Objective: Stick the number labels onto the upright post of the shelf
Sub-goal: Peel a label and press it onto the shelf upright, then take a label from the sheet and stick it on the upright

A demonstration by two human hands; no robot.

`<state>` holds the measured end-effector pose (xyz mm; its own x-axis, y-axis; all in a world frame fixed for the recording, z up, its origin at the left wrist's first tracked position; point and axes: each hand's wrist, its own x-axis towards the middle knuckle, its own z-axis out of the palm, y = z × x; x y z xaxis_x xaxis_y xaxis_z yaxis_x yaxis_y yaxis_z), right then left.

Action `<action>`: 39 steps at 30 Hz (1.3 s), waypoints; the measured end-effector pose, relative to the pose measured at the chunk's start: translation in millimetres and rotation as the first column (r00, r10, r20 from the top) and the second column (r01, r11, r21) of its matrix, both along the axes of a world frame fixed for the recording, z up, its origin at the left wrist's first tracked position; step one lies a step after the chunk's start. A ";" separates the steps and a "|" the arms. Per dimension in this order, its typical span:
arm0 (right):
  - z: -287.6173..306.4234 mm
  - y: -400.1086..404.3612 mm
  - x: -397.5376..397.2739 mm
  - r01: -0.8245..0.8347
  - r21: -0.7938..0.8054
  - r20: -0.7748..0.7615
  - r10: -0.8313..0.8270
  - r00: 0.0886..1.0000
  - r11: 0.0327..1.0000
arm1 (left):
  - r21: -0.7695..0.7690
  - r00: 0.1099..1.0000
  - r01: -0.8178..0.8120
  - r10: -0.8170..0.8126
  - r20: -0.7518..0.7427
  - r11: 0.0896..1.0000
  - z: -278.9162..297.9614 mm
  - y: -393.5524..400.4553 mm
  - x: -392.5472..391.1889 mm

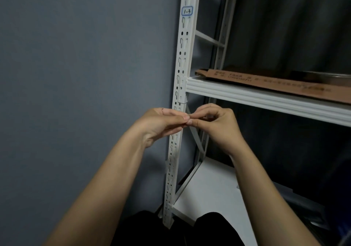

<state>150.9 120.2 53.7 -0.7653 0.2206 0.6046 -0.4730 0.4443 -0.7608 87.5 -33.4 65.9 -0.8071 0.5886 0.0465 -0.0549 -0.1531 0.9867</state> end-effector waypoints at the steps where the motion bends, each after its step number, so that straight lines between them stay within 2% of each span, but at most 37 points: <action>1: 2.9 -0.4 3.6 0.000 0.012 -0.006 0.000 1.000 1.000 | 0.008 1.000 0.009 -0.009 -0.004 1.000 3.0 -1.1 3.1; 7: 10.7 -7.7 16.6 0.091 0.105 -0.105 -0.080 0.991 0.990 | 0.117 1.000 -0.017 0.015 0.015 0.993 16.4 -5.7 19.3; 10: 8.6 -13.5 20.1 0.114 0.076 -0.177 -0.099 0.979 0.991 | 0.171 0.997 -0.069 0.065 0.029 0.983 21.1 -5.2 26.8; 12: 4.6 -19.9 22.4 0.100 -0.038 -0.209 -0.106 0.972 0.994 | 0.206 0.995 -0.097 0.092 0.035 0.974 23.8 -3.8 30.9; 14: 0.1 -26.4 25.5 0.008 -0.250 -0.211 -0.063 0.975 0.968 | 0.244 0.995 -0.103 0.098 0.034 0.964 25.7 -1.8 33.6; 16: -3.8 -29.4 27.0 -0.002 -0.310 -0.237 -0.076 0.969 0.951 | 0.273 0.994 -0.107 0.103 0.028 0.956 25.8 0.1 35.5; 19: -5.3 -26.9 27.2 0.181 -0.075 -0.358 -0.196 0.913 0.981 | 0.272 0.988 -0.144 0.152 -0.006 0.951 23.5 3.0 37.8; 21: -6.2 -23.0 23.5 0.338 0.105 -0.481 -0.250 0.840 0.935 | 0.244 0.980 -0.178 0.193 -0.041 0.953 22.7 6.3 40.4; 23: -6.9 -21.0 20.6 0.453 0.223 -0.539 -0.278 0.795 0.863 | 0.190 0.964 -0.222 0.245 -0.108 0.956 23.8 11.7 43.8; 28: 0.9 -12.5 18.1 0.508 0.302 -0.518 -0.309 0.798 0.807 | 0.106 0.902 -0.286 0.305 -0.307 0.952 27.8 24.9 43.5; 31: 5.5 -5.3 15.3 0.568 0.361 -0.504 -0.358 0.786 0.739 | 0.076 0.894 -0.286 0.295 -0.337 0.955 29.2 33.9 40.4; 33: 6.8 1.0 13.4 0.608 0.377 -0.499 -0.399 0.769 0.699 | 0.087 0.920 -0.235 0.250 -0.301 0.968 31.3 41.3 40.6; 36: 9.0 14.3 11.7 0.556 0.230 -0.420 -0.434 0.797 0.799 | 0.131 0.969 -0.120 0.145 -0.200 0.984 35.4 54.0 40.3; 39: 14.2 28.8 13.4 0.459 0.017 -0.288 -0.435 0.853 0.889 | 0.113 0.959 -0.115 0.140 -0.248 0.987 40.6 72.6 38.4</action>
<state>164.3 149.0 67.9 -0.4017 0.4401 0.8031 -0.3889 0.7120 -0.5847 125.9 39.3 106.5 -0.8293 0.4640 0.3113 0.2218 -0.2379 0.9456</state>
